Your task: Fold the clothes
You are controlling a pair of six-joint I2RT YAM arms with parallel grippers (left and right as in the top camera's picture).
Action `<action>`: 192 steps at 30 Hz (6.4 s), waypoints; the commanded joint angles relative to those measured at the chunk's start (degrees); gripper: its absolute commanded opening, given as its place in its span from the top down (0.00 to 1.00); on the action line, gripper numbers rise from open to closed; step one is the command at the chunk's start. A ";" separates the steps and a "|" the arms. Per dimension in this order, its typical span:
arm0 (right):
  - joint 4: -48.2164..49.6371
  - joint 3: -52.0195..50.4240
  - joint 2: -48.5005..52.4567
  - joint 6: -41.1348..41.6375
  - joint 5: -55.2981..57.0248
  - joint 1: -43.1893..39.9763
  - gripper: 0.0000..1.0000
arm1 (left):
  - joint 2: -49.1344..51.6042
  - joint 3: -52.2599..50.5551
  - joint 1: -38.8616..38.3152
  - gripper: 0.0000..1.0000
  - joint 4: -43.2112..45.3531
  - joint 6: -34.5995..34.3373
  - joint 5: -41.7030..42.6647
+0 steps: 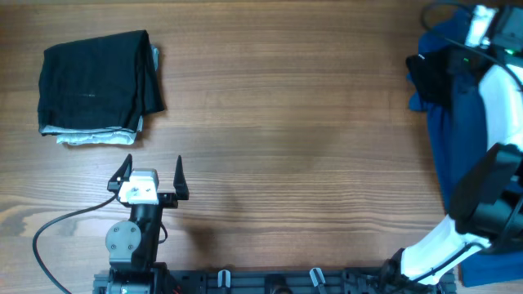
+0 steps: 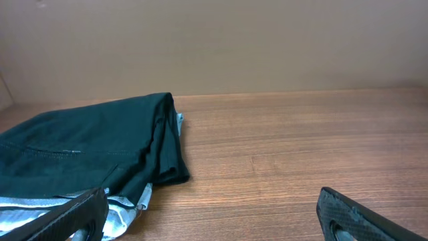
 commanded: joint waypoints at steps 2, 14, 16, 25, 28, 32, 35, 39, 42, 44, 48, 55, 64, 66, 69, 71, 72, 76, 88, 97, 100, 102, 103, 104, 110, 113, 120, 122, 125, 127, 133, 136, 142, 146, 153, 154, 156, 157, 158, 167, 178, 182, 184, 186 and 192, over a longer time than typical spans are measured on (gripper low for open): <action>-2.99 1.11 -1.22 11.19 -14.25 13.31 0.96 | -0.35 -0.26 -0.26 0.00 -0.04 0.85 0.48; 5.25 1.01 10.86 17.07 -15.67 50.18 0.86 | -0.35 -0.26 -0.26 0.00 -0.04 0.85 0.48; 5.70 1.03 11.15 16.46 -15.02 53.09 0.86 | -0.35 -0.26 -0.26 0.00 -0.04 0.85 0.48; 9.77 1.62 8.13 24.85 -6.01 50.77 0.92 | -0.35 -0.26 -0.26 0.00 -0.04 0.85 0.48; 11.76 1.60 9.77 25.99 -5.05 50.31 0.92 | -0.35 -0.26 -0.26 0.00 -0.04 0.85 0.48; 14.10 1.60 14.14 31.26 -0.39 50.31 0.94 | -0.35 -0.26 -0.26 0.00 -0.04 0.85 0.48; 19.26 1.60 19.15 31.69 -0.09 50.27 0.94 | -0.35 -0.26 -0.26 0.00 -0.04 0.83 0.48; 22.71 1.60 24.50 33.81 -0.20 50.38 0.90 | -0.35 -0.26 -0.26 0.00 -0.04 0.83 0.48; 22.67 1.60 26.47 36.48 -3.30 50.62 0.89 | -0.35 -0.26 -0.26 0.00 -0.04 0.83 0.48; 21.70 1.60 26.36 36.39 -9.38 51.08 0.91 | -0.35 -0.26 -0.26 0.00 -0.04 0.85 0.48; 19.71 1.62 25.33 36.39 -24.44 52.50 0.94 | -0.35 -0.26 -0.26 0.00 -0.04 0.83 0.48; 12.24 1.62 24.72 38.07 -37.44 55.93 0.94 | -0.35 -0.26 -0.26 0.00 -0.04 0.83 0.48; 6.95 1.62 22.86 35.06 -41.57 56.46 0.88 | -0.35 -0.26 -0.26 0.00 -0.04 0.85 0.48; 7.67 1.62 19.34 32.72 -39.43 55.25 0.87 | -0.35 -0.26 -0.26 0.00 -0.04 0.85 0.48; 6.29 1.62 12.22 30.10 -34.14 53.33 0.84 | -0.35 -0.26 -0.26 0.00 -0.04 0.85 0.48; 1.11 1.62 6.88 30.01 -28.24 51.65 0.85 | -0.35 -0.26 -0.26 0.00 -0.04 0.85 0.48; -2.56 1.62 4.87 29.99 -25.66 50.88 0.85 | -0.35 -0.26 -0.26 0.00 -0.04 0.85 0.48; -17.57 1.62 1.92 29.44 -15.56 49.05 0.83 | -0.35 -0.26 -0.26 0.00 -0.04 0.83 0.48; -14.32 -13.77 2.27 28.65 -4.02 48.22 0.88 | -0.35 -0.26 -0.26 0.00 -0.04 0.83 0.48; -6.67 -24.39 2.27 28.55 -4.66 47.91 0.91 | -0.35 -0.26 -0.26 0.00 -0.04 0.83 0.48; -10.21 -24.44 2.27 28.46 -7.21 47.93 0.91 | -0.35 -0.26 -0.26 0.00 -0.04 0.85 0.48; -12.09 -24.44 2.27 26.93 -8.81 48.00 0.91 | -0.35 -0.26 -0.26 0.00 -0.04 0.85 0.48; -12.63 -24.44 2.27 26.01 -9.42 48.09 0.91 | -0.35 -0.26 -0.26 0.00 -0.04 0.85 0.48; -13.51 -24.44 2.25 25.44 -9.62 48.13 0.91 | -0.35 -0.26 -0.26 0.00 -0.04 0.83 0.48; -13.42 -21.14 1.42 23.52 -9.66 47.71 0.90 | -0.35 -0.26 -0.26 0.00 -0.04 0.83 0.48; -14.43 -16.61 -0.87 22.47 -9.70 47.76 0.90 | -0.35 -0.26 -0.26 0.00 -0.04 0.85 0.48; -13.03 -12.81 -5.05 21.09 -16.33 47.76 0.84 | -0.35 -0.26 -0.26 0.00 -0.04 0.83 0.48; -12.70 -13.05 -4.87 20.96 -18.29 47.82 0.84 | -0.35 -0.26 -0.26 0.00 -0.04 0.85 0.48; -12.90 -13.07 -4.39 20.96 -13.94 47.91 0.83 | -0.35 -0.26 -0.26 0.00 -0.04 0.85 0.48; -13.31 -13.07 -4.39 21.07 -9.09 47.91 0.82 | -0.35 -0.26 -0.26 0.00 -0.04 0.85 0.48; -15.15 -13.07 -4.39 22.69 -3.04 45.64 0.63 | -0.35 -0.26 -0.26 0.00 -0.04 0.85 0.48; -16.39 -13.07 -4.39 22.69 -3.02 42.56 0.53 | -0.35 -0.26 -0.26 0.00 -0.04 0.83 0.48; -19.76 -13.07 -4.39 22.62 -2.97 35.36 0.37 | -0.35 -0.26 -0.26 0.00 -0.04 0.83 0.48; -20.74 -13.07 -4.39 22.47 -2.97 31.34 0.33 | -0.35 -0.26 -0.26 0.00 -0.04 0.85 0.48; -20.65 -13.07 -4.39 22.45 -2.95 28.41 0.01 | -0.35 -0.26 -0.26 0.00 -0.04 0.83 0.48; -20.41 -13.07 -4.39 22.47 -2.95 28.41 0.01 | -0.35 -0.26 -0.26 0.00 -0.04 0.85 0.48; -19.78 -13.07 -4.39 22.45 -2.95 28.41 0.01 | -0.35 -0.26 -0.26 0.00 -0.04 0.85 0.48; -19.04 -13.07 -4.39 22.47 -2.97 28.46 0.01 | -0.35 -0.26 -0.26 0.00 -0.04 0.85 0.48; -17.92 -13.07 -4.39 22.49 -2.95 28.48 0.00 | -0.35 -0.26 -0.26 0.00 -0.04 0.83 0.48; -6.51 -13.07 -4.39 22.49 -2.95 28.48 0.00 | -0.35 -0.26 -0.26 0.00 -0.04 0.85 0.48; -4.42 -13.07 -4.39 22.49 -2.95 28.48 0.00 | -0.35 -0.26 -0.26 0.00 -0.04 0.83 0.48; -4.42 -13.07 -4.39 22.51 -2.95 28.48 0.00 | -0.35 -0.26 -0.26 0.00 -0.04 0.83 0.48; -4.42 -13.07 -4.39 22.51 -2.97 28.48 0.01 | -0.35 -0.26 -0.26 0.00 -0.04 0.85 0.48; -4.42 -13.07 -4.39 22.49 -2.97 28.48 0.01 | -0.35 -0.26 -0.26 0.00 -0.04 0.85 0.48; -4.42 -13.07 -4.39 22.51 -2.95 28.48 0.00 | -0.35 -0.26 -0.26 0.00 -0.04 0.85 0.48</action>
